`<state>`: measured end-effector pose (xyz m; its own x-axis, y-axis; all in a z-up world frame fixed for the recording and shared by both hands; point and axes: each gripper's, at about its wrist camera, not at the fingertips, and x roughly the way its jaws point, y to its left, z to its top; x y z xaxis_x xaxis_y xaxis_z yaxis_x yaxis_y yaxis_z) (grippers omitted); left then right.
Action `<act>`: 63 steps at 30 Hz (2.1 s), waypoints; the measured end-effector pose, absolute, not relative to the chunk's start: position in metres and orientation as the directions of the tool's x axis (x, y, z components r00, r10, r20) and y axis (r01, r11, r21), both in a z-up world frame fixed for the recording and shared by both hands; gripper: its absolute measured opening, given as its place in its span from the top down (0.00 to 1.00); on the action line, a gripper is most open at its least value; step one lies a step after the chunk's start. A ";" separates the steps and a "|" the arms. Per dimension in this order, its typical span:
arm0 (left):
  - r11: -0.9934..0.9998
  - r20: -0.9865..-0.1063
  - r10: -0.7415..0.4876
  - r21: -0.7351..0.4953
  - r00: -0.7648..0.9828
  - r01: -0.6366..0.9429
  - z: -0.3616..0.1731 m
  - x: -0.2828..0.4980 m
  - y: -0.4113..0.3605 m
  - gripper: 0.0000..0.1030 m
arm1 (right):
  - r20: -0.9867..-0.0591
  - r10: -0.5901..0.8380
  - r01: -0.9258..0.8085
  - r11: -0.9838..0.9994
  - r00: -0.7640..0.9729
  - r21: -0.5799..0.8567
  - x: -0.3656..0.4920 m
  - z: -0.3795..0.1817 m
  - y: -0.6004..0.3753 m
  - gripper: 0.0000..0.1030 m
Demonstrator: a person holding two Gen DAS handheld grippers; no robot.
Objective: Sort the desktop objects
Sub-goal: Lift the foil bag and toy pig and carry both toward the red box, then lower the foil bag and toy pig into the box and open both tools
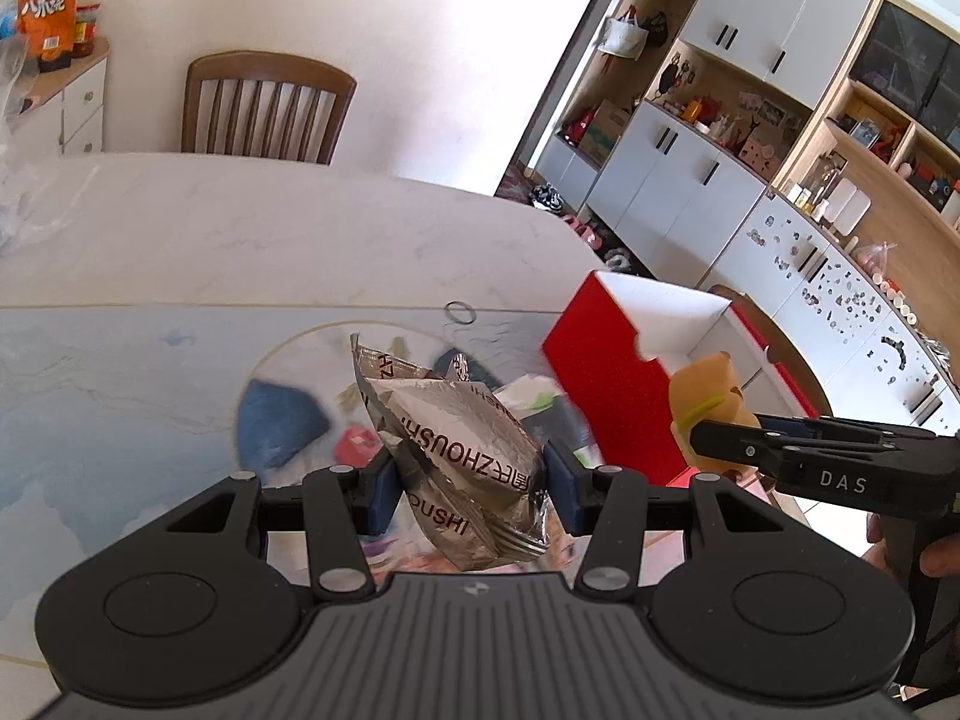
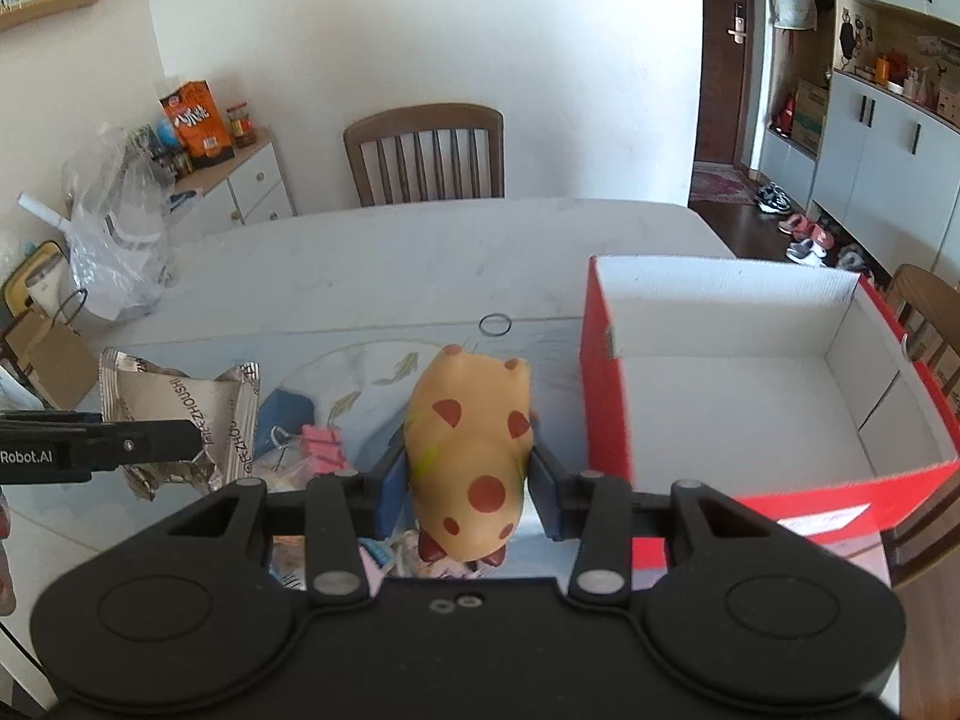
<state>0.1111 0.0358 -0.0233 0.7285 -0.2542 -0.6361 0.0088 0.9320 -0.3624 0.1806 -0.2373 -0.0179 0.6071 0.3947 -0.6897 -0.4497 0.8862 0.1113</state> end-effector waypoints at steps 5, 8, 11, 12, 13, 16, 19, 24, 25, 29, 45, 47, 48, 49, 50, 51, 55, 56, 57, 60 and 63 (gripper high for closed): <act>0.932 -0.626 -0.248 -0.362 0.739 0.007 -0.010 0.125 0.008 0.53 | -0.685 0.420 -0.477 0.871 0.595 0.120 0.199 -0.013 -0.263 0.59; 0.939 -0.619 -0.238 -0.344 0.748 0.013 -0.001 0.135 -0.011 0.53 | -0.677 0.434 -0.489 0.863 0.594 0.125 0.211 -0.010 -0.279 0.59; 0.943 -0.617 -0.238 -0.332 0.750 0.026 0.006 0.144 -0.028 0.53 | -0.669 0.445 -0.494 0.859 0.595 0.132 0.222 -0.008 -0.294 0.59; 0.944 -0.616 -0.239 -0.329 0.750 0.030 0.008 0.148 -0.033 0.53 | -0.667 0.448 -0.497 0.858 0.596 0.132 0.225 -0.008 -0.299 0.59; 0.945 -0.617 -0.240 -0.327 0.749 0.034 0.010 0.152 -0.040 0.53 | -0.665 0.449 -0.497 0.858 0.598 0.131 0.228 -0.007 -0.304 0.59; 0.948 -0.620 -0.240 -0.314 0.747 0.045 0.014 0.165 -0.058 0.53 | -0.660 0.450 -0.499 0.857 0.602 0.129 0.239 -0.006 -0.319 0.59; 0.951 -0.619 -0.247 -0.301 0.745 0.066 0.017 0.177 -0.076 0.53 | -0.657 0.446 -0.496 0.859 0.607 0.125 0.248 -0.007 -0.335 0.59; 0.953 -0.621 -0.274 -0.279 0.734 0.120 0.022 0.202 -0.108 0.53 | -0.664 0.424 -0.479 0.871 0.616 0.111 0.261 -0.009 -0.357 0.59; 0.952 -0.623 -0.282 -0.273 0.729 0.135 0.021 0.207 -0.115 0.53 | -0.665 0.419 -0.476 0.873 0.618 0.107 0.263 -0.010 -0.361 0.59; 0.948 -0.639 -0.312 -0.260 0.703 0.184 0.017 0.226 -0.141 0.53 | -0.673 0.399 -0.460 0.883 0.623 0.098 0.270 -0.015 -0.375 0.59; 0.929 -0.755 -0.349 -0.200 0.555 0.311 -0.036 0.293 -0.213 0.53 | -0.740 0.320 -0.419 0.906 0.592 0.057 0.302 -0.056 -0.399 0.59; 0.930 -0.774 -0.338 -0.186 0.535 0.318 -0.045 0.300 -0.219 0.53 | -0.752 0.310 -0.414 0.909 0.581 0.055 0.307 -0.063 -0.399 0.59; 0.930 -0.783 -0.336 -0.186 0.524 0.319 -0.049 0.304 -0.221 0.53 | -0.759 0.310 -0.416 0.908 0.573 0.057 0.310 -0.066 -0.398 0.59; 0.929 -0.792 -0.337 -0.190 0.510 0.318 -0.053 0.307 -0.223 0.53 | -0.766 0.312 -0.417 0.907 0.563 0.063 0.314 -0.070 -0.398 0.59; 0.928 -0.800 -0.338 -0.194 0.496 0.319 -0.057 0.311 -0.224 0.53 | -0.771 0.311 -0.415 0.907 0.556 0.067 0.316 -0.072 -0.398 0.59; 0.928 -0.807 -0.336 -0.195 0.486 0.318 -0.061 0.314 -0.226 0.53 | -0.779 0.308 -0.412 0.908 0.546 0.071 0.319 -0.076 -0.398 0.59; 0.926 -0.831 -0.329 -0.189 0.448 0.328 -0.072 0.324 -0.234 0.53 | -0.804 0.300 -0.399 0.913 0.513 0.086 0.328 -0.087 -0.394 0.59; 0.924 -0.837 -0.328 -0.189 0.438 0.331 -0.074 0.327 -0.235 0.53 | -0.810 0.299 -0.401 0.912 0.504 0.087 0.330 -0.090 -0.394 0.59; 0.924 -0.842 -0.326 -0.187 0.429 0.335 -0.076 0.330 -0.238 0.53 | -0.815 0.295 -0.403 0.911 0.499 0.083 0.331 -0.092 -0.394 0.59; 0.921 -0.855 -0.315 -0.170 0.413 0.351 -0.080 0.335 -0.244 0.53 | -0.834 0.279 -0.409 0.910 0.476 0.071 0.334 -0.098 -0.393 0.59; 0.917 -0.864 -0.312 -0.165 0.395 0.363 -0.082 0.340 -0.246 0.54 | -0.848 0.266 -0.406 0.912 0.459 0.066 0.337 -0.103 -0.393 0.59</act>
<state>0.3400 -0.2461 -0.0824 0.3950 -0.3119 -0.8641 0.3632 0.9170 -0.1650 0.3372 -0.3935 -0.1034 0.4586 0.2658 -0.8480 -0.4057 0.9116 0.0663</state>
